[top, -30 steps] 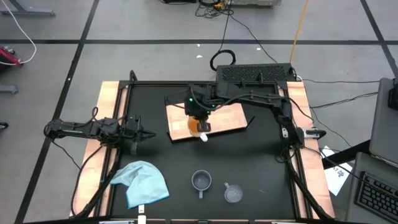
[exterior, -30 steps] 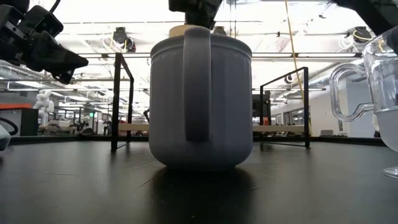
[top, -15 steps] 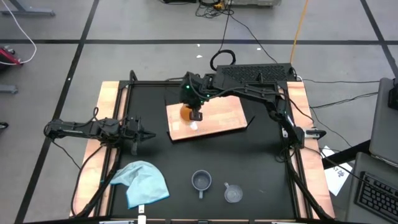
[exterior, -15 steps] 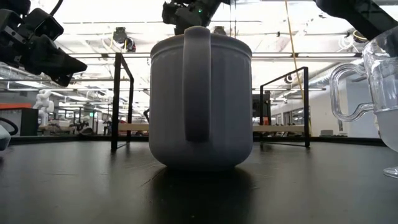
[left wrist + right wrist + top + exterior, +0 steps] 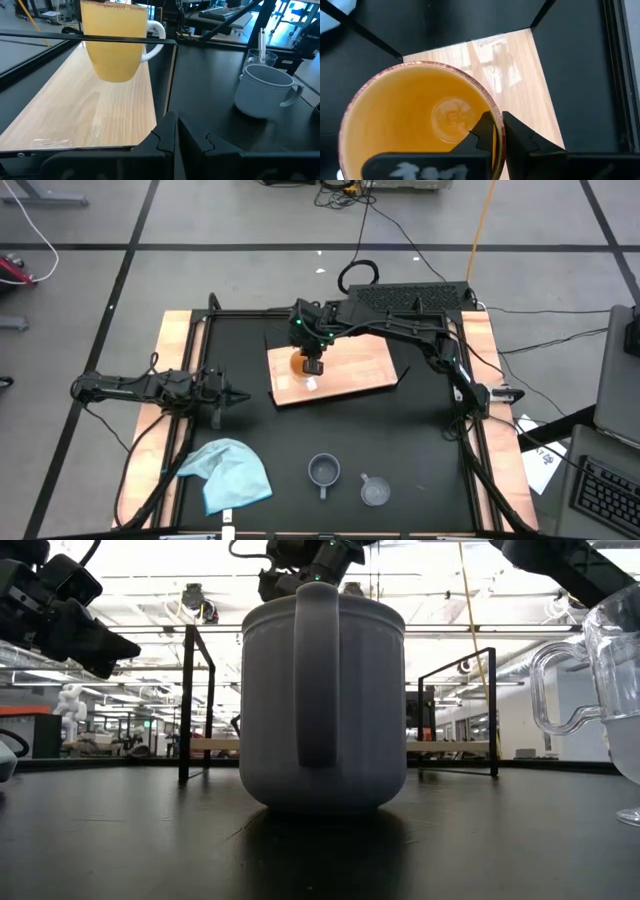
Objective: Stack small to large cups/mugs on shelf
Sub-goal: Put the yellow mug on the shelf
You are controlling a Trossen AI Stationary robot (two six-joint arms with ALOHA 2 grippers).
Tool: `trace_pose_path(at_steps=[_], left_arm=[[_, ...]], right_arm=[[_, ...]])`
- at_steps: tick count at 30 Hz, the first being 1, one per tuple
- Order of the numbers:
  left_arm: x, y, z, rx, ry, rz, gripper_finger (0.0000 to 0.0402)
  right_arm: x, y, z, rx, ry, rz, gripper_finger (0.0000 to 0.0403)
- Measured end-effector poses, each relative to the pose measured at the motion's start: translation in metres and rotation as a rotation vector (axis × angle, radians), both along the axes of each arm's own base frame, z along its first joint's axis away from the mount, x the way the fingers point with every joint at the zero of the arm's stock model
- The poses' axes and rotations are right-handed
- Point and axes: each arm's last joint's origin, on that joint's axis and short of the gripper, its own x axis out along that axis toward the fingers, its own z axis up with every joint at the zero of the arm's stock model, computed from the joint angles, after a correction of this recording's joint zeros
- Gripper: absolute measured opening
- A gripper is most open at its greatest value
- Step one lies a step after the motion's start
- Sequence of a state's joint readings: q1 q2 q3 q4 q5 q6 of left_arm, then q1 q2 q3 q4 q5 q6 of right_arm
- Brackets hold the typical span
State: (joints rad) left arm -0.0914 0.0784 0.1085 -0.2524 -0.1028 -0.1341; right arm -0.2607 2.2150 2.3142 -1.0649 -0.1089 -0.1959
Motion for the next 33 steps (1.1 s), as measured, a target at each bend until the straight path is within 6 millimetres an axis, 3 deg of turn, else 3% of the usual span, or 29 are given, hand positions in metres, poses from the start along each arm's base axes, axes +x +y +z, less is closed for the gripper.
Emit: trace_pose_path(at_steps=[13,33], left_arm=[[0.0,0.0,0.0,-0.002,0.003,0.003,0.0021],[0.0,0.0,-0.001,-0.002,0.006,0.002,0.0021]], right_arm=[[0.003,0.0,-0.019,0.013,0.011,-0.012,0.0009],[0.01,0.003,-0.022,0.065,-0.042,-0.01,0.0009]])
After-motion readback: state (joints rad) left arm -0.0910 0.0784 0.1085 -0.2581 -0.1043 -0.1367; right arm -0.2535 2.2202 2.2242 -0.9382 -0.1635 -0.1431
